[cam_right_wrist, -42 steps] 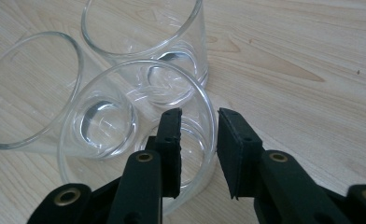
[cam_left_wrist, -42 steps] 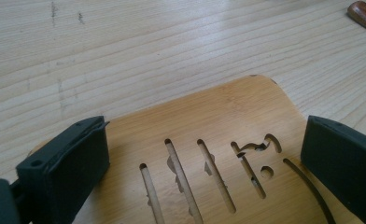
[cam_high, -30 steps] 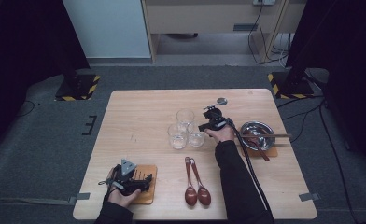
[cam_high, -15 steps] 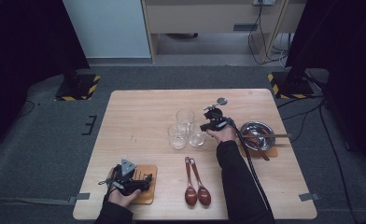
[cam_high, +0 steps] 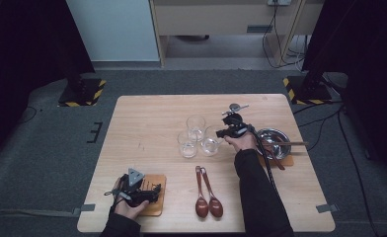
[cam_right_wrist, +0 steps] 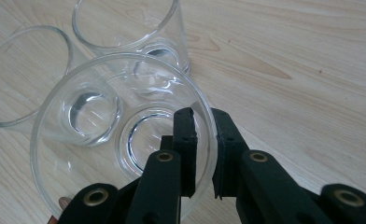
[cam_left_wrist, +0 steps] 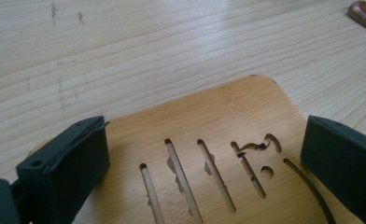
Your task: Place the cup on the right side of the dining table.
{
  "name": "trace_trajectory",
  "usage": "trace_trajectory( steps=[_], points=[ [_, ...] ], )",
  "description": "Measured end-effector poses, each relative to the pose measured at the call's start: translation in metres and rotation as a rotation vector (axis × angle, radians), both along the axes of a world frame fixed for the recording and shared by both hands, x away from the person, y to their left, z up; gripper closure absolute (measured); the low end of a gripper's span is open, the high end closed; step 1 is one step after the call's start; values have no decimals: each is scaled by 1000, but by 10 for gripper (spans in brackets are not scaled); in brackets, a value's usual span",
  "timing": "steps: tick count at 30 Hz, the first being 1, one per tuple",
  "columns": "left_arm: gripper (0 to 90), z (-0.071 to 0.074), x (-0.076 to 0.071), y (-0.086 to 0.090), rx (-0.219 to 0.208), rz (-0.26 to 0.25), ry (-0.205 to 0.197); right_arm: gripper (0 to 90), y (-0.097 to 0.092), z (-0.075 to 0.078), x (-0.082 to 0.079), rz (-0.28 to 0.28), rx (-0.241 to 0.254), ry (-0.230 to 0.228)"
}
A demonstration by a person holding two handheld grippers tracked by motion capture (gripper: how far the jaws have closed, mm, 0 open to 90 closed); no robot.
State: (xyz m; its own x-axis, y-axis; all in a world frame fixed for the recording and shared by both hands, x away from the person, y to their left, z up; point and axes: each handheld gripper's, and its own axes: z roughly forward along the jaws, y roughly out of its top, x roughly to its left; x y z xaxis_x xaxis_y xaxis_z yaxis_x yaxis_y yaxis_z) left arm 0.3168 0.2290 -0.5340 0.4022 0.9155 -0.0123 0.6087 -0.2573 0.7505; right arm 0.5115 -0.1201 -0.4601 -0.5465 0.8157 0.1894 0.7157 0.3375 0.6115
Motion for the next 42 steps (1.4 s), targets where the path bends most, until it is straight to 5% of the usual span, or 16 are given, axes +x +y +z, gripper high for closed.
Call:
trace_trajectory(
  steps=[21,42],
  points=[
    [3,0,0,0,-1,0,0,825,-34,31,-7,-64,99,-76],
    [3,0,0,0,0,0,0,825,-83,40,4,-174,113,-112]
  ],
)
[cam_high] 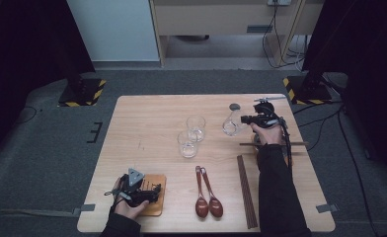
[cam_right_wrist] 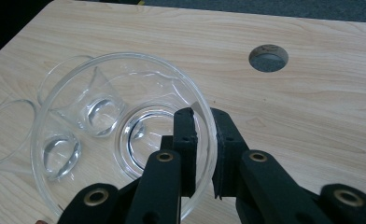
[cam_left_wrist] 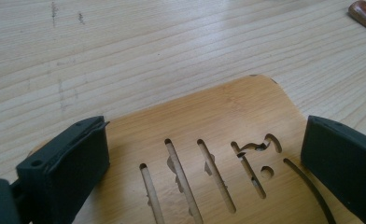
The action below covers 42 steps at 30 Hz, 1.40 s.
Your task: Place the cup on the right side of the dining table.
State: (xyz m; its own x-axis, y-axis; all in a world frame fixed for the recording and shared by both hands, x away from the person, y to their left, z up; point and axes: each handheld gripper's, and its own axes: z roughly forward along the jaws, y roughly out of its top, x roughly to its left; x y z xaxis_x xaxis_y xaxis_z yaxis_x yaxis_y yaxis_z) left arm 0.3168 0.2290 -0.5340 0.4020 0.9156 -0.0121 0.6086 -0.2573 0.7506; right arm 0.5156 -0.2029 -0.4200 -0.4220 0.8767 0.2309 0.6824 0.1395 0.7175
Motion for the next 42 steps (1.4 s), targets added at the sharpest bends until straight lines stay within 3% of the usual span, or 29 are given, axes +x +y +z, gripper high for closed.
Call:
trace_trajectory(
  steps=[23,30,42],
  points=[
    [3,0,0,0,3,1,0,826,-16,-16,12,-51,-17,25],
    [3,0,0,-1,2,2,1,826,-23,-25,14,-76,-19,50],
    [3,0,0,-1,3,3,0,827,-29,-40,18,-112,-69,95]
  ],
)
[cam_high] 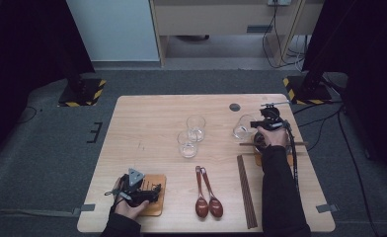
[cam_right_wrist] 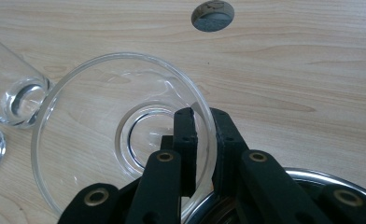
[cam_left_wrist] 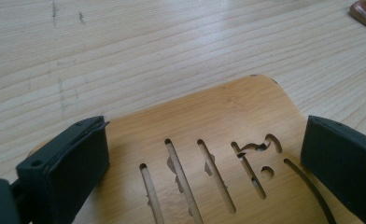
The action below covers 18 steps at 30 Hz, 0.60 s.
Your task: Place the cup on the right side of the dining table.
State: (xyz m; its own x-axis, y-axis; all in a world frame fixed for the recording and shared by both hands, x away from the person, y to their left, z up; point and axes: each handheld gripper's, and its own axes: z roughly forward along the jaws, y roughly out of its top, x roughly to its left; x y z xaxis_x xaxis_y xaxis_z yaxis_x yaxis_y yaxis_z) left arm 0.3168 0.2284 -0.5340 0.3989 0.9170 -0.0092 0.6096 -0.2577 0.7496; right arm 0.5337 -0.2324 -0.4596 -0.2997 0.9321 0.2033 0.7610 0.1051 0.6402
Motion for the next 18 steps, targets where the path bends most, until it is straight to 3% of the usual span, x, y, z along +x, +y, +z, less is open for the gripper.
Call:
trace_trajectory(
  steps=[9,18],
  points=[
    [2,0,0,0,-3,0,0,828,6,-8,2,-3,-38,13],
    [2,0,0,0,-2,0,0,838,8,-8,3,-28,-34,17]
  ],
)
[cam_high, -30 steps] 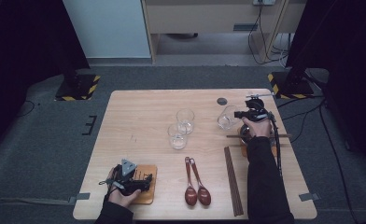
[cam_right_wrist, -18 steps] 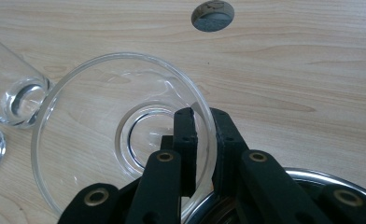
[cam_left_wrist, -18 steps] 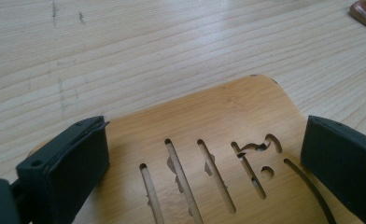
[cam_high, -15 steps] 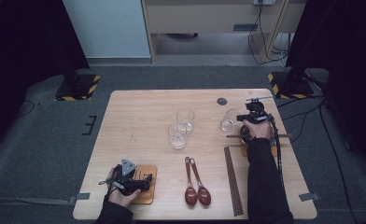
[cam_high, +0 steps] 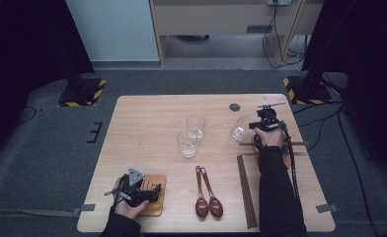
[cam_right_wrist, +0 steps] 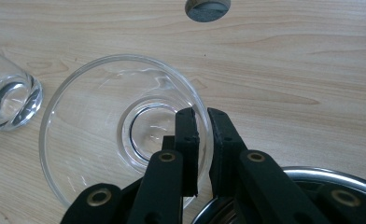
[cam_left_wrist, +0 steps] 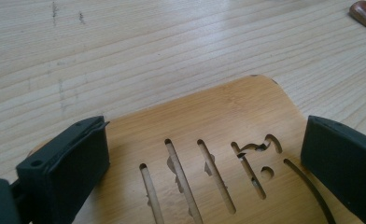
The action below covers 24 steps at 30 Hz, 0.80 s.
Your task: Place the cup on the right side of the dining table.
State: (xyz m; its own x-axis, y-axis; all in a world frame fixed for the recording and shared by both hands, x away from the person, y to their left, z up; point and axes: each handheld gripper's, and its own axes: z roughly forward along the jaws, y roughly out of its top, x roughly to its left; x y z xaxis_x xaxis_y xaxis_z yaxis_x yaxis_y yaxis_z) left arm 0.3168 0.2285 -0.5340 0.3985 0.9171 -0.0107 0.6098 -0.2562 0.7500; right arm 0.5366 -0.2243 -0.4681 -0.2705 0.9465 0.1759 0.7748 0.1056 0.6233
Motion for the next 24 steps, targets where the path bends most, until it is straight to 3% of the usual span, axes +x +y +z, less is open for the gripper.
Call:
trace_trajectory(
  steps=[20,24],
  points=[
    [2,0,0,0,-2,1,-1,805,0,5,-4,-22,55,-43],
    [2,0,0,0,-2,1,-1,760,-3,7,-8,-22,69,-66]
  ],
)
